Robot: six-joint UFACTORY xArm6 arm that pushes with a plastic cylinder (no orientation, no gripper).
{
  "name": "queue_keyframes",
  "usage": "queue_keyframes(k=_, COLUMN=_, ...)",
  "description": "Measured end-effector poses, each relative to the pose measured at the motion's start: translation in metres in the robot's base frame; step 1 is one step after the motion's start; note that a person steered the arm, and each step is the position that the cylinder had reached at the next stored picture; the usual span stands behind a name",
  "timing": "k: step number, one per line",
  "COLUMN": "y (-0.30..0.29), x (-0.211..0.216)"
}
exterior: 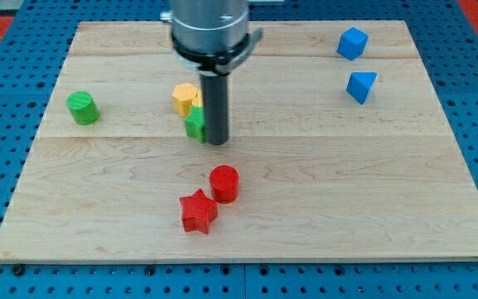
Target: Slide the green star towards the center left of the board
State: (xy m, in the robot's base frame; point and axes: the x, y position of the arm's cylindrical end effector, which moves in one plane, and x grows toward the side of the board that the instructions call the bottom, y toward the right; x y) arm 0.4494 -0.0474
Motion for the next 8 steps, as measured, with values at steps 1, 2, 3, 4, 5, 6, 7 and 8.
queue_keyframes(k=1, y=0.041, x=0.000)
queue_keyframes(k=2, y=0.030, x=-0.022)
queue_keyframes(k=3, y=-0.002, x=-0.022)
queue_keyframes(k=4, y=-0.060, x=-0.022)
queue_keyframes(k=5, y=-0.116, x=-0.013)
queue_keyframes(k=6, y=-0.116, x=-0.015)
queue_keyframes(k=7, y=-0.104, x=-0.032)
queue_keyframes(k=8, y=-0.130, x=-0.039)
